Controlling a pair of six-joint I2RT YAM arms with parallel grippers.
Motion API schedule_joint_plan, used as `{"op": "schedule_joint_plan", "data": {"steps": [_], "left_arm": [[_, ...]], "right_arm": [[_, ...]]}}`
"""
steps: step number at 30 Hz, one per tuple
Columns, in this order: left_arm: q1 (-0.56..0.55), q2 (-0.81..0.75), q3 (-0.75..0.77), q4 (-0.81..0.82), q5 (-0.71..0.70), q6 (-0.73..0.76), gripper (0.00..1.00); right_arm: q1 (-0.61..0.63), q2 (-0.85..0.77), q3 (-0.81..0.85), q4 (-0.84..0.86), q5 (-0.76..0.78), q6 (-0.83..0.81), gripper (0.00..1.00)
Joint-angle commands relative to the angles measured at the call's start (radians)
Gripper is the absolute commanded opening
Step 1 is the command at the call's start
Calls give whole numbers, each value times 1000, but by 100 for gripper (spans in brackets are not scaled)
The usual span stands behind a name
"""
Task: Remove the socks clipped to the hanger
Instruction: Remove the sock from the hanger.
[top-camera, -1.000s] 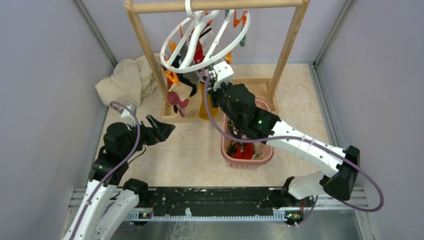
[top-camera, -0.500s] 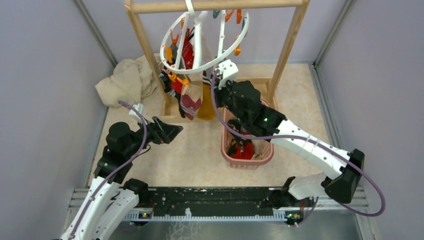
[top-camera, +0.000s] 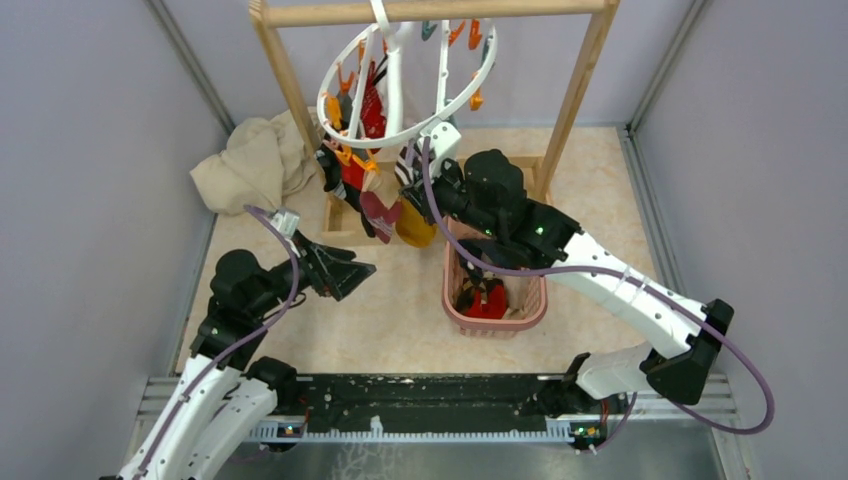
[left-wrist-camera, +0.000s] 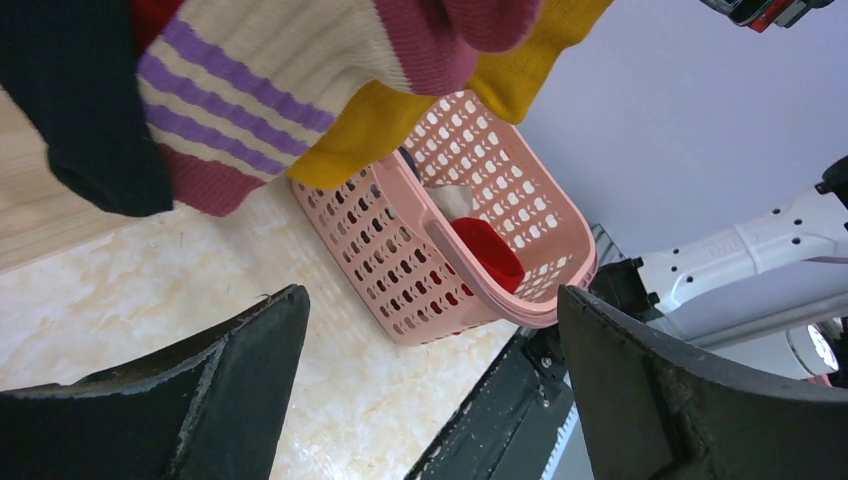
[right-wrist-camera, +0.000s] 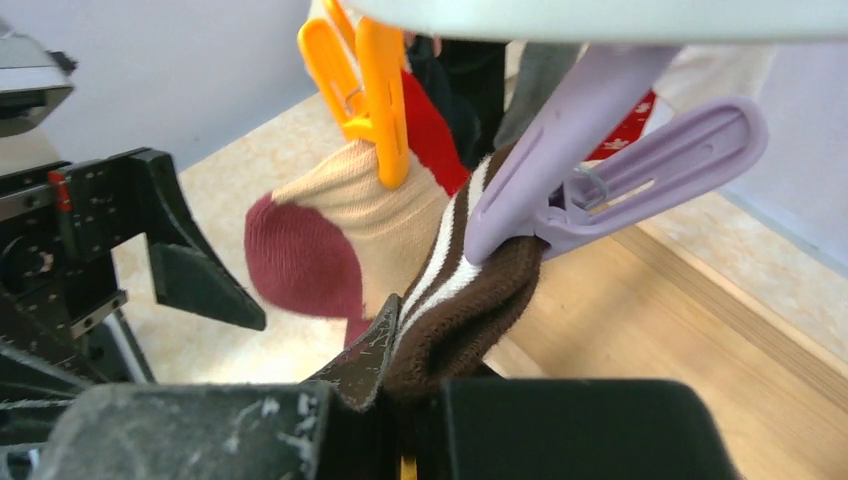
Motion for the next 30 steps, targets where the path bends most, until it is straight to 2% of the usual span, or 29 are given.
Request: {"op": "schedule_joint_plan", "data": {"steps": [1,9,21,30], "left_arm": [[-10,-6,-23,71,69,15,99],[-17,4,-51,144,125,-8,99],[-20,-2,-128,308,164,-13,99],[-22,-1,-156,335,12,-17,99]], "right_arm": [[-3,-17,62,-20,-119,28,0],[-3,-14,114,-64,-216,34,0],[-3,13,121,-2,-325,90,0],[-5,52,165,-44,-391,95,0]]}}
